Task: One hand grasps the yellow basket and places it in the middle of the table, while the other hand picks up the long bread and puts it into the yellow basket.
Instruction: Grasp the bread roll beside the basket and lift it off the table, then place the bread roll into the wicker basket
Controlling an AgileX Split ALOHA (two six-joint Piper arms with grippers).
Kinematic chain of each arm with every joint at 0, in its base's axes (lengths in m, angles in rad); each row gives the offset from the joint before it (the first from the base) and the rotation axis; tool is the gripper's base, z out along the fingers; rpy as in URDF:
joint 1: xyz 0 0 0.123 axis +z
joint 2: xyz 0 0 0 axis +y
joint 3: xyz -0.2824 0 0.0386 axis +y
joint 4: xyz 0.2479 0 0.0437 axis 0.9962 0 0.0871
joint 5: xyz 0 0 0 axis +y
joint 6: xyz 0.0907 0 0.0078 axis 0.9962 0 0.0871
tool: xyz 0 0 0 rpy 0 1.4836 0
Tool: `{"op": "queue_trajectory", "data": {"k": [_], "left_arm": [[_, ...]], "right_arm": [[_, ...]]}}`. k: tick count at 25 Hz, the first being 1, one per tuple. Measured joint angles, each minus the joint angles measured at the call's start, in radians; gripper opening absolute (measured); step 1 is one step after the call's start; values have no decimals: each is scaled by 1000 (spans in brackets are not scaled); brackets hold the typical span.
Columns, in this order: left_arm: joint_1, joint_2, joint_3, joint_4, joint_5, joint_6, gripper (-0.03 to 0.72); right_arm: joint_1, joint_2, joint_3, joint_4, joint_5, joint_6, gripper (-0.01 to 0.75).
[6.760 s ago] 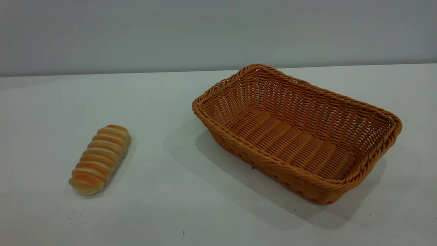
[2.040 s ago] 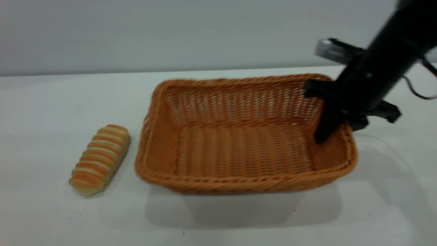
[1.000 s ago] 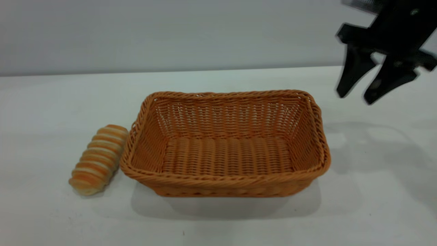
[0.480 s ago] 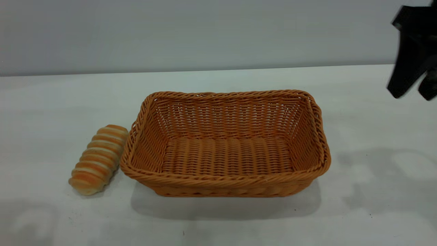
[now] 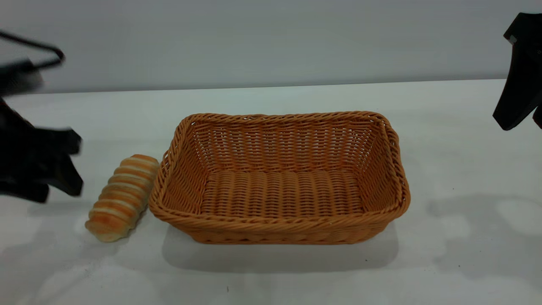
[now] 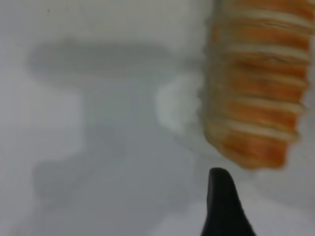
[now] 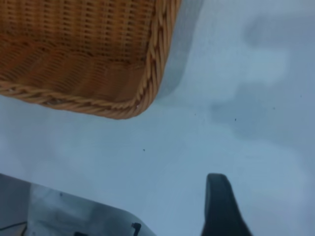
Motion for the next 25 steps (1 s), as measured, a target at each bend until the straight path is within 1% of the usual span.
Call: {"op": "queue_trajectory", "data": {"k": [2,6,12,13,15,17,18,19,21,25], "left_arm": [[-23,70,-24,-37,-31,61,490],[-70,190,-97,-48,-48,132,490],[-78,271,-144,-48,-54,162,480],[-78,277,-144,-49,-56,170,460],[-78,279,-146,-52,-52,188,372],[-78,270,-149,-52,-38,195,217],[-78,258,-149,-52,-30,198,125],[-78,243,-149,-51,-18,200,75],[-78,185,-147,-51,-3,198,68],[-81,-9,-143,-52,4,173,68]], "right_arm": [[0,0,0,0,-1,0,503],[0,0,0,0,-3,0,503],[0,0,0,0,-3,0,503],[0,0,0,0,-3,0,503],[0,0,0,0,-3,0,503],[0,0,0,0,-3,0,497],[0,0,0,0,-3,0,494],[0,0,0,0,-3,0,492],[0,0,0,0,-3,0,490],[0,0,0,0,-3,0,488]]}}
